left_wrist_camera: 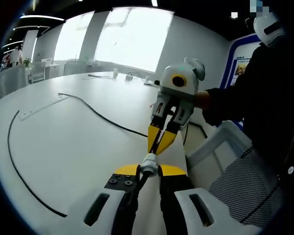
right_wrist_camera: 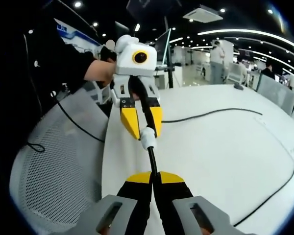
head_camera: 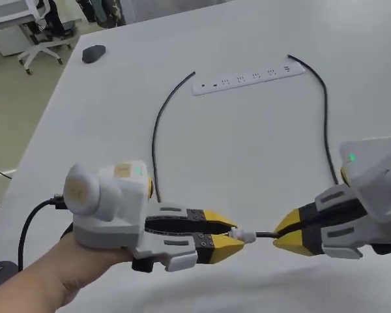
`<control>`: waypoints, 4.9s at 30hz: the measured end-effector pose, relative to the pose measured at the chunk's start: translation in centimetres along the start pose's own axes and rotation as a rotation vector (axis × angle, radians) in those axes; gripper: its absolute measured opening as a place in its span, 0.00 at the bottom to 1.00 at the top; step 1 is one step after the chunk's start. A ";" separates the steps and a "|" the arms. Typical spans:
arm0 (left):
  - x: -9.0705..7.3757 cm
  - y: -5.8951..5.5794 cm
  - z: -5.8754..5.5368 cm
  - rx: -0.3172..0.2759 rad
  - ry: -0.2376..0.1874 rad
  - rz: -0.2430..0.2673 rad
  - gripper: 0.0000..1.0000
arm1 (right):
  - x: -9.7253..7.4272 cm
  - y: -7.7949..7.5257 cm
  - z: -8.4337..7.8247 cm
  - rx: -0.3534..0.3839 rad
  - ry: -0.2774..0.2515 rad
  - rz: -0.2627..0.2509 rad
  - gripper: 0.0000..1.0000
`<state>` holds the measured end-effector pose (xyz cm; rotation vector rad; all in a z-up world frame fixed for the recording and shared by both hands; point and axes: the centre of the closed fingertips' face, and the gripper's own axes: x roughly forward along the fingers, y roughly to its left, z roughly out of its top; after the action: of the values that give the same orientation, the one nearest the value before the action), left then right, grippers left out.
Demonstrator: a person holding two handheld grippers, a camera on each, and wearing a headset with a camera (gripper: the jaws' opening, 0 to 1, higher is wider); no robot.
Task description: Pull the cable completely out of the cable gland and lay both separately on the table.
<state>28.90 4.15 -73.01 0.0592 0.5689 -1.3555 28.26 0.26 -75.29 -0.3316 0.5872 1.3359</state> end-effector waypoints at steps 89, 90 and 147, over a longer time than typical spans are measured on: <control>-1.5 0.9 0.0 0.065 -0.018 0.092 0.15 | -6.2 -5.5 -5.7 0.189 0.077 -0.469 0.00; -1.6 0.9 0.0 0.065 -0.015 0.092 0.15 | -6.7 -5.6 -6.6 0.209 0.089 -0.478 0.00; -3.2 0.1 -0.9 0.165 -0.002 0.103 0.15 | -0.6 -1.6 -0.4 -0.142 0.098 -0.215 0.00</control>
<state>28.30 7.37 -72.51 0.2188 0.4449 -1.2993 29.71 -0.74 -75.42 -0.5628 0.5236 1.1607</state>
